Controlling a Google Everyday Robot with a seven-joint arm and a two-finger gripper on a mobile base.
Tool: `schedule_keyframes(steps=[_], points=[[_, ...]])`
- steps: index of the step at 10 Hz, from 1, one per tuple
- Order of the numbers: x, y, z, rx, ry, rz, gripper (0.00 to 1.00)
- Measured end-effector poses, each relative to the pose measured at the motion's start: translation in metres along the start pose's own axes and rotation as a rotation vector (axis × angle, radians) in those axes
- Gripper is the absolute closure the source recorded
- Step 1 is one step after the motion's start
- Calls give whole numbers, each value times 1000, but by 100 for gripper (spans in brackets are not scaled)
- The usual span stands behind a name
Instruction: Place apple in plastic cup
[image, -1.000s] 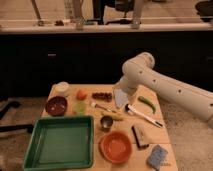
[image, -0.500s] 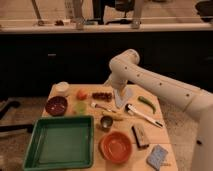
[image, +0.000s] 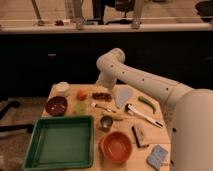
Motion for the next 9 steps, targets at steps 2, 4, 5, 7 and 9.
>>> schedule_keyframes(steps=[2, 4, 5, 7, 9], points=[[-4, -12, 7, -4, -3, -14, 20], [-8, -30, 16, 14, -16, -31, 20], [-8, -34, 17, 18, -16, -35, 20], [-8, -34, 17, 18, -18, -34, 20], [-7, -33, 17, 18, -17, -33, 20]])
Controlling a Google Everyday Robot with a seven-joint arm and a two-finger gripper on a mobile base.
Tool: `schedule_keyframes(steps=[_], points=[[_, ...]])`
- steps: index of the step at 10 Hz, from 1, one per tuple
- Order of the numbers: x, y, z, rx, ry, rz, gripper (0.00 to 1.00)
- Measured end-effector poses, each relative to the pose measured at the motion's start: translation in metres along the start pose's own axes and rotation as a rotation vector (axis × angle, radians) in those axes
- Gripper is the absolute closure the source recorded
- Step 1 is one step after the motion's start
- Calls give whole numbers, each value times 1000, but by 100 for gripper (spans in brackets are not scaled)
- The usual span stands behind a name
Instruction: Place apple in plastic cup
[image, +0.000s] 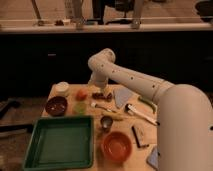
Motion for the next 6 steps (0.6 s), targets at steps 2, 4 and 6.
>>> schedule_keyframes(steps=[2, 4, 6], points=[[-1, 1, 0, 1, -3, 0, 20], [8, 3, 9, 12, -5, -21, 20], [9, -15, 24, 19, -22, -50, 20]])
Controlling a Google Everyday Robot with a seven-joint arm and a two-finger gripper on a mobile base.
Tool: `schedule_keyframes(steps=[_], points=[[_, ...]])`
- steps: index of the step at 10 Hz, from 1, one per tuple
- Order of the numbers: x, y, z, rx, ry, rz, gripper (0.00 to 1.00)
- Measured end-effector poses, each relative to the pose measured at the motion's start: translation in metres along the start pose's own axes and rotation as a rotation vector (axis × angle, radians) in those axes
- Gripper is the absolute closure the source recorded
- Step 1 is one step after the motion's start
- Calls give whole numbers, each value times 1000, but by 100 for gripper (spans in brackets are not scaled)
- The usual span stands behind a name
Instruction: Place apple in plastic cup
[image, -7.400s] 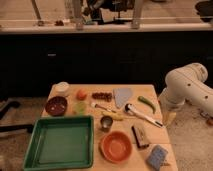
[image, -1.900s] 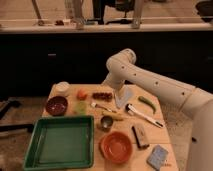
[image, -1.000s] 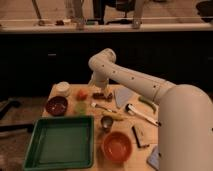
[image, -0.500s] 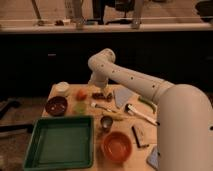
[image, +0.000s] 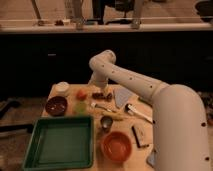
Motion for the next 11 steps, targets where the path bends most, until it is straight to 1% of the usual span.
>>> schedule_keyframes(steps=[2, 5, 7, 9, 11], points=[[0, -30, 18, 0, -19, -34, 20], [1, -47, 36, -9, -48, -48, 20], [-4, -58, 49, -21, -66, -57, 20], [-12, -70, 65, -42, -85, -66, 20], [-17, -77, 76, -54, -95, -70, 20]])
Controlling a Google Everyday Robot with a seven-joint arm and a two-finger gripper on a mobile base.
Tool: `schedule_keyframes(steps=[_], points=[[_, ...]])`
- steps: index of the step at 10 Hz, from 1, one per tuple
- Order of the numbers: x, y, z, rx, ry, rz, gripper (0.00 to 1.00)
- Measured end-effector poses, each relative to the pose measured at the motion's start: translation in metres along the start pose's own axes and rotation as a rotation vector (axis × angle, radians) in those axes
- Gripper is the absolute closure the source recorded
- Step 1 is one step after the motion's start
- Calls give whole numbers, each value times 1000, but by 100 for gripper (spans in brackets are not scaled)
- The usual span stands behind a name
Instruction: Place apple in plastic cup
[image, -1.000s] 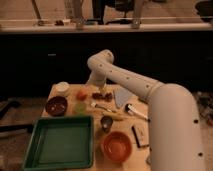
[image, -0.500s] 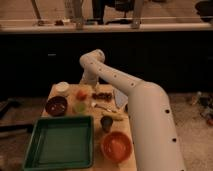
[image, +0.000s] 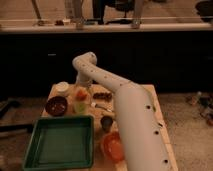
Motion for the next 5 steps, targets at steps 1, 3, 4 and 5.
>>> schedule_keyframes(steps=[1, 3, 4, 5], points=[[-1, -5, 6, -1, 0, 8, 20], [-2, -11, 13, -3, 1, 14, 20], [-3, -15, 17, -1, -2, 15, 20], [-3, -17, 20, -2, -5, 9, 20]])
